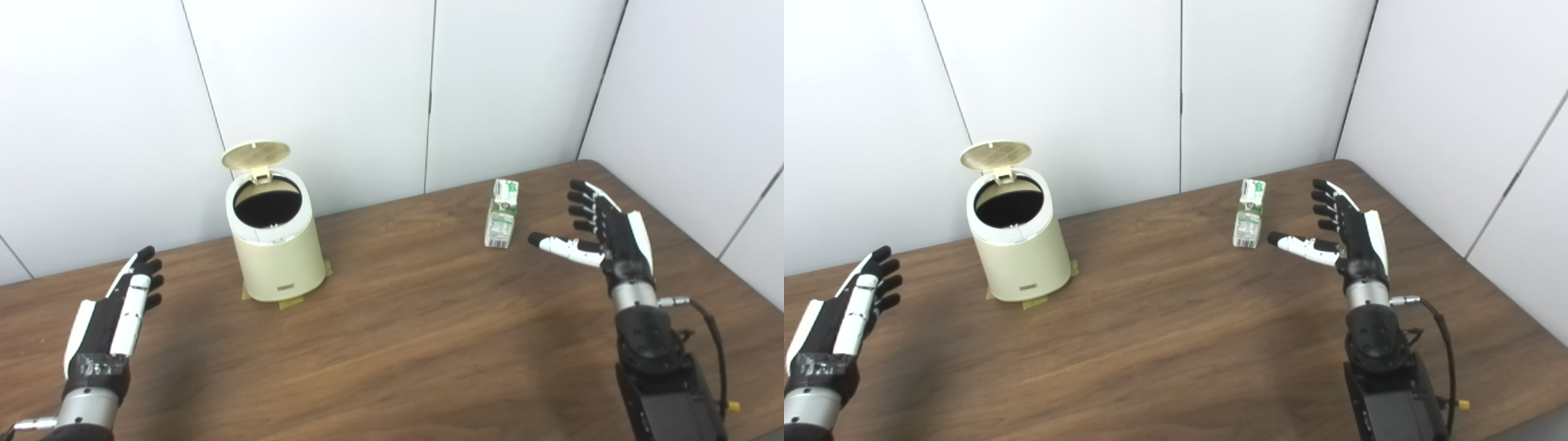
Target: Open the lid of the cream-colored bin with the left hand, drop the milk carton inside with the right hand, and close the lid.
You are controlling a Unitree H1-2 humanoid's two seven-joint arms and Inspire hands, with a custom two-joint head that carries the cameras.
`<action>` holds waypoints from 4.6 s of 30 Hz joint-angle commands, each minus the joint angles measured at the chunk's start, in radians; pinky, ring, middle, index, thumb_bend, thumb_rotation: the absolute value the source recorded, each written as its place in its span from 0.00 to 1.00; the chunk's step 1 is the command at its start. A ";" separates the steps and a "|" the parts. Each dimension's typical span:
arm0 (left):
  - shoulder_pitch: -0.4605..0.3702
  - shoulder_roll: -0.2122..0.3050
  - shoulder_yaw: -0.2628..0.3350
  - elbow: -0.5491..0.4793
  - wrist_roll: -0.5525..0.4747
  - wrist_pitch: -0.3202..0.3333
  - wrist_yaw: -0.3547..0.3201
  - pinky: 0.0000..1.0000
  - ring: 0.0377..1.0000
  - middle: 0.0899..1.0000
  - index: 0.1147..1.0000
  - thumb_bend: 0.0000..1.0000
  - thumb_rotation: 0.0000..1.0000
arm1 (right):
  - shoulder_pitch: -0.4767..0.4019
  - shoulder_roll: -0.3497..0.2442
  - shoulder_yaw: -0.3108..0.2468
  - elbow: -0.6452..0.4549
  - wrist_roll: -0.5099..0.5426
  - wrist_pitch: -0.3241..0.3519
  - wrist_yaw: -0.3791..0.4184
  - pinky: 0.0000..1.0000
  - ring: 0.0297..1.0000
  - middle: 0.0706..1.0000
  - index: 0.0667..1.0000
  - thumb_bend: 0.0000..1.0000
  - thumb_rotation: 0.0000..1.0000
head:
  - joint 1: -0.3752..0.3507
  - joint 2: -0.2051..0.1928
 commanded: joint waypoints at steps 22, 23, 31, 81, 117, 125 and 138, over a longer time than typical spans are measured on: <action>-0.017 0.035 0.007 -0.125 0.018 0.046 -0.079 0.92 0.90 0.93 0.95 0.28 0.94 | -0.322 -0.182 0.143 0.380 0.052 0.037 0.200 0.34 0.53 0.95 0.98 0.93 0.12 | 0.000 -0.013; -0.017 0.036 0.007 -0.129 0.019 0.046 -0.083 0.94 0.89 0.93 0.94 0.28 0.94 | -0.329 -0.183 0.149 0.389 0.047 0.043 0.200 0.39 0.61 0.96 0.98 0.93 0.13 | 0.003 -0.012; -0.012 0.035 0.021 -0.149 0.001 0.046 -0.105 0.89 0.88 0.91 0.94 0.25 0.92 | -0.361 -0.196 0.208 0.460 -0.028 -0.001 0.154 0.41 0.58 0.92 0.97 0.97 0.13 | 0.003 -0.010; -0.006 -0.012 0.061 -0.165 0.058 0.047 -0.221 0.89 0.90 0.90 0.92 0.17 1.00 | -0.350 -0.080 0.183 0.563 -0.133 -0.324 -0.230 0.35 0.36 0.45 0.50 0.51 0.00 | 0.022 0.015; 0.050 -0.104 -0.009 -0.135 0.124 0.046 -0.124 0.84 0.87 0.87 0.88 0.40 1.00 | -0.355 0.190 0.351 -0.037 -0.161 -0.394 -0.045 0.32 0.35 0.46 0.52 0.51 0.00 | 0.505 0.027; 0.061 -0.112 -0.028 -0.125 0.149 0.044 -0.104 0.85 0.88 0.87 0.87 0.39 1.00 | -0.446 0.254 0.400 0.089 -0.217 -0.413 -0.045 0.31 0.34 0.45 0.53 0.51 0.00 | 0.552 0.019; 0.089 -0.122 -0.044 -0.111 0.115 0.036 -0.064 0.90 0.88 0.87 0.88 0.44 1.00 | -0.553 0.343 0.405 0.331 -0.229 -0.481 -0.124 0.31 0.35 0.45 0.53 0.51 0.00 | 0.560 0.011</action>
